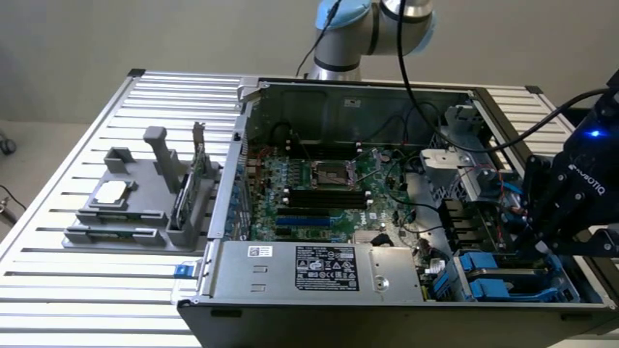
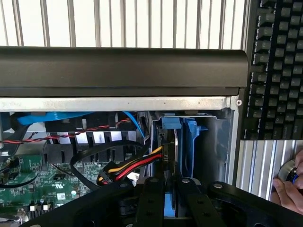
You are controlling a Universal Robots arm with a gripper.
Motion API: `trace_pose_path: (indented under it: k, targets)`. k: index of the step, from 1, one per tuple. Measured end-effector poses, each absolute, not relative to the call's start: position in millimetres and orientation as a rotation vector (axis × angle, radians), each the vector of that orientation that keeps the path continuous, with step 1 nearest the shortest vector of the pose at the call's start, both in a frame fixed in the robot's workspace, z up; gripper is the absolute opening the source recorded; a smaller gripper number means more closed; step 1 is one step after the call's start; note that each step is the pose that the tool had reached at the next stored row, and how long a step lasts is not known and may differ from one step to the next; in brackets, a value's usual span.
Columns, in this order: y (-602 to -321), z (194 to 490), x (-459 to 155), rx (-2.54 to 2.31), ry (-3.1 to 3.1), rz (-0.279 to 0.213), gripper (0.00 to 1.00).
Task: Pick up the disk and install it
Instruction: 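Insert the first disk wire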
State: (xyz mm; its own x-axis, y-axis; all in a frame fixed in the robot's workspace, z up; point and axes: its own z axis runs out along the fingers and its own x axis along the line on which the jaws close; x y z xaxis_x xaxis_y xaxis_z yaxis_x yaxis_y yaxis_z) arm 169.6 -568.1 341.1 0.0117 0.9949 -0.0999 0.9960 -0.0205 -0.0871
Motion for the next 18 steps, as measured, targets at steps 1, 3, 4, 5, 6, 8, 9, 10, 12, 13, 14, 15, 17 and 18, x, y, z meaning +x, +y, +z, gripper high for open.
trace_pose_path:
  k: [1,3,4,5,6,8,9,10,12,13,14,15,17,18]
  targets:
    - [-567.6,340.9,169.8,2.229,2.192,-0.209,0.16]
    - [-566.7,340.6,170.0,2.229,2.191,-0.210,0.16]
    - [-566.4,340.2,170.0,2.229,2.190,-0.210,0.16]
    - [-566.3,339.9,170.0,2.229,2.190,-0.210,0.16]
    - [-566.2,339.6,170.0,2.229,2.189,-0.211,0.16]
    - [-565.9,339.0,170.1,2.230,2.188,-0.211,0.16]
    - [-565.7,338.7,170.0,2.231,2.187,-0.212,0.16]
    - [-565.5,338.5,170.1,2.231,2.186,-0.212,0.16]
    - [-565.0,338.2,170.1,2.232,2.184,-0.213,0.16]
    - [-564.8,338.1,170.1,2.232,2.183,-0.214,0.16]
    - [-564.7,338.0,170.1,2.233,2.181,-0.215,0.16]
    - [-564.6,338.0,170.1,2.234,2.179,-0.217,0.16]
    - [-564.5,338.0,170.1,2.236,2.171,-0.222,0.16]
    - [-564.4,338.0,170.1,2.237,2.168,-0.224,0.16]
